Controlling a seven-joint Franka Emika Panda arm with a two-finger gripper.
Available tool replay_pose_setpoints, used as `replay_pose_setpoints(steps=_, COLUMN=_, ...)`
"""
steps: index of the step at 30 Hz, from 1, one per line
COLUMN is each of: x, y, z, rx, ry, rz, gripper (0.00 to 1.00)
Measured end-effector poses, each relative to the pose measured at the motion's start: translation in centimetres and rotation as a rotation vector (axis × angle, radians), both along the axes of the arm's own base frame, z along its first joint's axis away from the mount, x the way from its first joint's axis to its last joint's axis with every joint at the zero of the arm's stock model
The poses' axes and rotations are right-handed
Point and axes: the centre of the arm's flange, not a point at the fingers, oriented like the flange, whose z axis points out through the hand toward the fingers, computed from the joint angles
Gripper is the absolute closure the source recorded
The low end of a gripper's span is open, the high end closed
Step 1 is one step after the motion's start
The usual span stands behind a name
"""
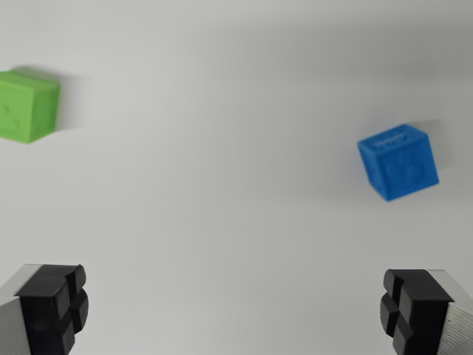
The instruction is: Stack cube
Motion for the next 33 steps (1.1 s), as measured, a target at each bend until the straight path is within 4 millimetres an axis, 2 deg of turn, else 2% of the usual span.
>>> replay_pose_setpoints(steps=14, x=-0.5, y=-1.7, z=-1.8, rx=0.0, ry=-0.003, rz=0.05, gripper=0.0)
replay_pose_setpoints(steps=33, x=-1.7, y=-5.6, z=-5.9, rx=0.004, ry=-0.007, rz=0.167, gripper=0.0)
